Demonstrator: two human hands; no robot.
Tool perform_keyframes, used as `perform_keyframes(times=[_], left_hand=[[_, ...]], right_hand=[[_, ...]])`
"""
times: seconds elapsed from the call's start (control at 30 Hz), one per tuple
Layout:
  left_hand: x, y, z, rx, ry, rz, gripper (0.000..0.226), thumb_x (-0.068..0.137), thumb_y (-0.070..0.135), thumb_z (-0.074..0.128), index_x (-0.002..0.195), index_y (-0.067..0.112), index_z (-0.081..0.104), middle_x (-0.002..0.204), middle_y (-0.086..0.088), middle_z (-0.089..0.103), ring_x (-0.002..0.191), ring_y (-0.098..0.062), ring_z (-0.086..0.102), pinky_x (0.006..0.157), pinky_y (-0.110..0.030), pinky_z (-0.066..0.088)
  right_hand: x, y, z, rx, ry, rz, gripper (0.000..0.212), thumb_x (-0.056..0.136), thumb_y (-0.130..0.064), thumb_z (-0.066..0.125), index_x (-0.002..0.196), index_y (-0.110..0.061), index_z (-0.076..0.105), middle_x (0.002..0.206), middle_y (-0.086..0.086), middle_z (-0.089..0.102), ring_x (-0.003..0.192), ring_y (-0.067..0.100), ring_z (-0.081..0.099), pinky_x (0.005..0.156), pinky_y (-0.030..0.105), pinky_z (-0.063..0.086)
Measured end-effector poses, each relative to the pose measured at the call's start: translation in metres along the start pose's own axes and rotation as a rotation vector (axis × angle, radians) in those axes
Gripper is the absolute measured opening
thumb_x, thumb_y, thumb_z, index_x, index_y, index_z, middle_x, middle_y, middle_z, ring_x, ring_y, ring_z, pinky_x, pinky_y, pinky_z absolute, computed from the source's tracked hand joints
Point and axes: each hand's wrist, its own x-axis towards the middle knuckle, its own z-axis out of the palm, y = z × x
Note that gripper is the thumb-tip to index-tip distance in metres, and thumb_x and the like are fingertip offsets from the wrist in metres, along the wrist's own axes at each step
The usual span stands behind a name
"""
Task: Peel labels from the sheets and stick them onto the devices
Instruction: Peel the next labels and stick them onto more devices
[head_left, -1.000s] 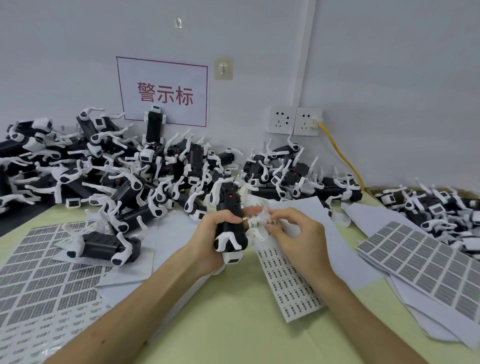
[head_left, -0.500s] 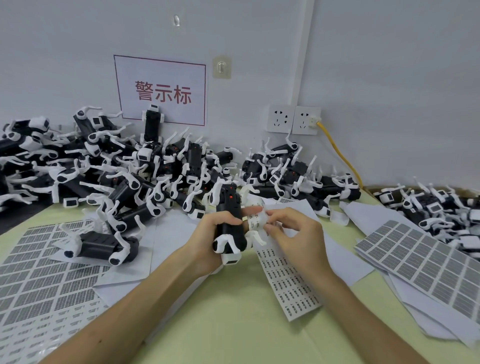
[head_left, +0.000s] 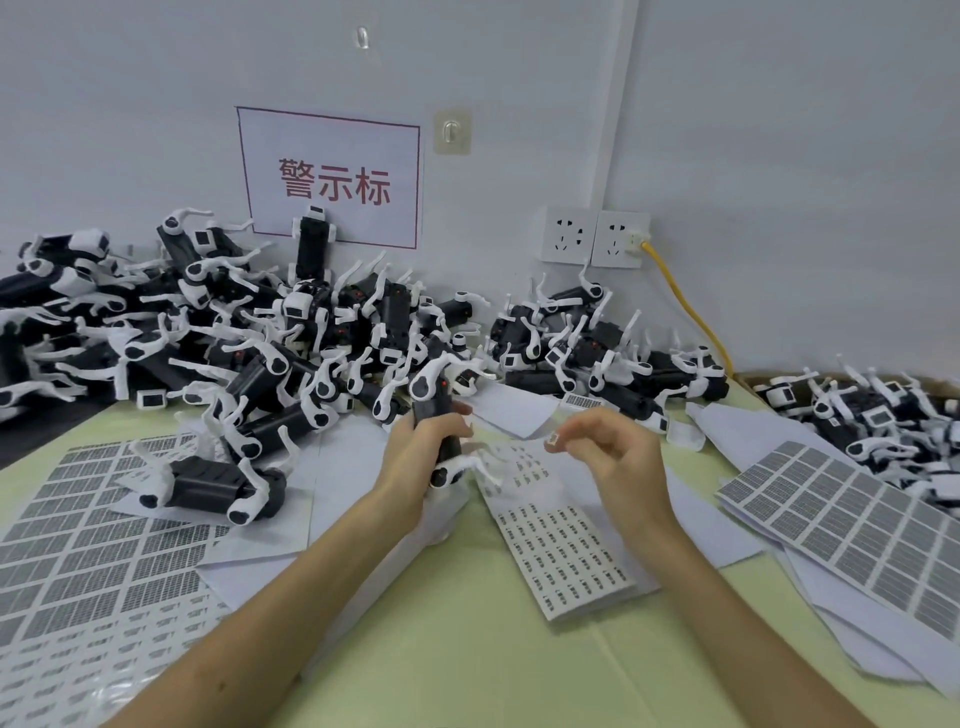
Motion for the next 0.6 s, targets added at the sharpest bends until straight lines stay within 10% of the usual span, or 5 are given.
perform_keyframes(times=[0.27,0.6], left_hand=[[0.002,0.002,0.010,0.053,-0.359,0.038,0.020,0.060,0.003,0.063,0.079,0.007,0.062,0.116,-0.017,0.076,0.123,-0.029,0.068,0.106,-0.044,0.050],[-0.013,0.000,0.009,0.076,-0.475,0.079,0.016,0.071,0.007,0.062,0.087,0.009,0.061,0.105,-0.007,0.080,0.110,-0.020,0.074,0.073,-0.024,0.051]], right_hand=[[0.002,0.002,-0.001,0.031,-0.056,0.083,0.028,0.089,0.006,0.060,0.084,-0.014,0.078,0.073,0.011,0.074,0.074,0.018,0.072,0.075,0.022,0.056],[-0.002,0.004,0.002,-0.142,-0.057,0.083,0.036,0.090,-0.002,0.060,0.085,-0.034,0.077,0.069,0.002,0.073,0.072,0.028,0.068,0.073,0.042,0.054]])
